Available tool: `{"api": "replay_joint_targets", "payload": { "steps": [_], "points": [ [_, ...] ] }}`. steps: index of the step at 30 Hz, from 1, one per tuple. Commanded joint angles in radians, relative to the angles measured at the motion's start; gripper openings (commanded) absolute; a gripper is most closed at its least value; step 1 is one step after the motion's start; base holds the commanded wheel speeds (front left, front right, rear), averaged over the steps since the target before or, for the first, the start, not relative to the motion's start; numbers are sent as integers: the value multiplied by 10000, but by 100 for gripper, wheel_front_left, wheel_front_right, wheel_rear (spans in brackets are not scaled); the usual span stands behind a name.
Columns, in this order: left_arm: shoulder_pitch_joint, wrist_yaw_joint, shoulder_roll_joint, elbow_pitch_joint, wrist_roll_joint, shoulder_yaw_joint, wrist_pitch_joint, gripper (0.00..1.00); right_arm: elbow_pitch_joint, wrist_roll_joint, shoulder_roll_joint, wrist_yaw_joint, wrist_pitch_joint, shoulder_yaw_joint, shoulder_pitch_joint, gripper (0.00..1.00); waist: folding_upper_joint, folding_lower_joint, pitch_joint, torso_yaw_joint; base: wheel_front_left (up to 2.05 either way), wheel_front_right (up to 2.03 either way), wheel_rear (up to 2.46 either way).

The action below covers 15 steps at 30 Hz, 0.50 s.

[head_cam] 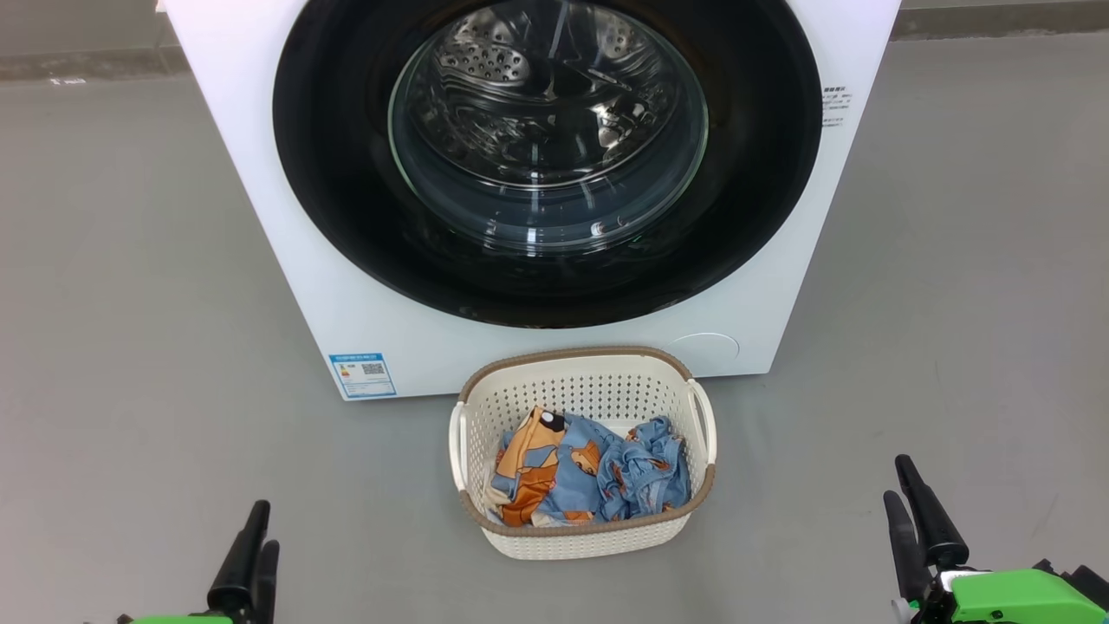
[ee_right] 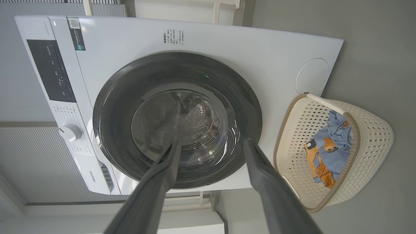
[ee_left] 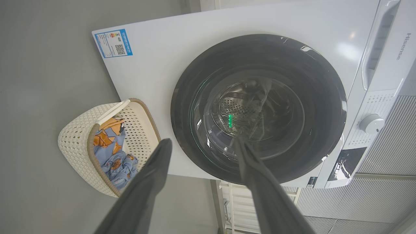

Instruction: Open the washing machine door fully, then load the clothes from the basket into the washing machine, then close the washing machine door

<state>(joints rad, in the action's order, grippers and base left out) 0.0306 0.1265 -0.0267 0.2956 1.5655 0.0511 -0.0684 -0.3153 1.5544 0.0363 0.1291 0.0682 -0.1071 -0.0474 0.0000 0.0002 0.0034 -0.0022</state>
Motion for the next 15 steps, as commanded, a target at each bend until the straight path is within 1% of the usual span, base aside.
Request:
{"api": "replay_joint_targets", "payload": {
  "steps": [1,7,15],
  "points": [
    [423,16,-232,-326,-162,28,91,100,273,-157,148,2,-100,98,-504,100,0,-2,0,-2,0,0,0],
    [473,17,-319,-391,-592,-44,275,100,236,-586,247,3,-294,289,-643,100,0,-2,3,-17,0,0,0],
    [514,19,-392,-513,-1445,-110,512,100,243,-1310,316,4,-530,397,-822,100,0,-2,19,-33,0,0,0]
  ]
}}
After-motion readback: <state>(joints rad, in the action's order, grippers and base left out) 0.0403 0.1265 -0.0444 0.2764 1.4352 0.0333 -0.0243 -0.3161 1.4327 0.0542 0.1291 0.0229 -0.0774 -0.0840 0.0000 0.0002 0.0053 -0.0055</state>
